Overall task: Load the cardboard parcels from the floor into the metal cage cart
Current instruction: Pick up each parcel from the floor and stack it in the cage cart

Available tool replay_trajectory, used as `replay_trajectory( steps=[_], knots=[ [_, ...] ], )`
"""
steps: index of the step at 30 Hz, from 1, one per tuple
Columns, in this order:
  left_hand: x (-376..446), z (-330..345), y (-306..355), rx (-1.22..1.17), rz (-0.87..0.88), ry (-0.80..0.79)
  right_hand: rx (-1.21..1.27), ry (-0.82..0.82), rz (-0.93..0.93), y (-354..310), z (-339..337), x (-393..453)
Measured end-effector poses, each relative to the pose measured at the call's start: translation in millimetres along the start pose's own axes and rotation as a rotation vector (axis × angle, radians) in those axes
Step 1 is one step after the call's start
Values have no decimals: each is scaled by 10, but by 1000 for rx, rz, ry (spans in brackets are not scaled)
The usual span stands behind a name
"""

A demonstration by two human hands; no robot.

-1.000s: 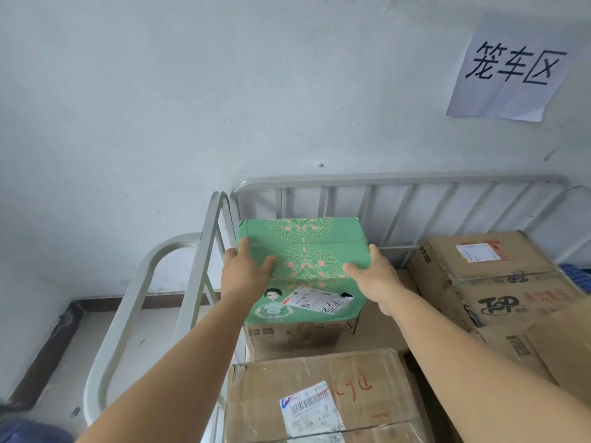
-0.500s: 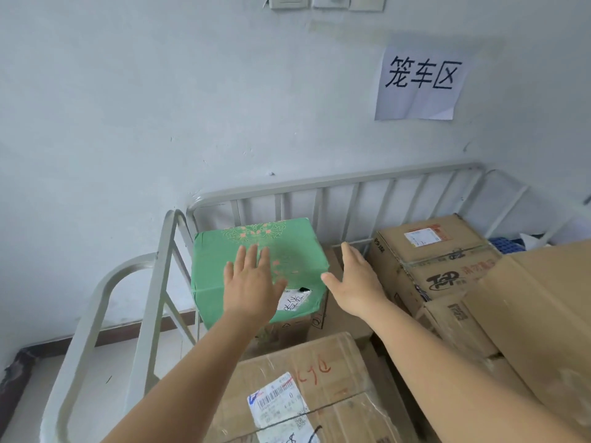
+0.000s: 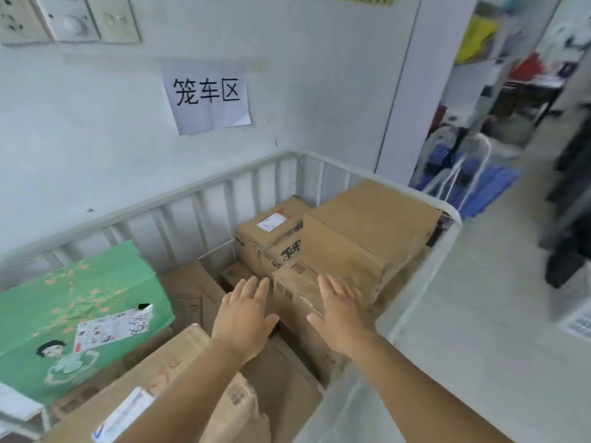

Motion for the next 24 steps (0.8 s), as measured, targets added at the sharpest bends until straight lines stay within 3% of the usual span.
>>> replay_trajectory(
  steps=[13, 24],
  knots=[
    [-1321, 807, 2875, 40, 450, -184, 58, 133, 472, 2143, -77, -2845],
    [-2382, 1794, 4751, 149, 796, -382, 185, 166, 962, 3365, 244, -5000]
  ],
)
Point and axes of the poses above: each hand's wrist, its own x-axis towards the middle knuckle, its own z-axis out of the palm, y = z × x, the point moved 2 cm from there along x, towards the middle knuckle, and after that the axes turned 8 degrees about -z, right-handed, at the moved point
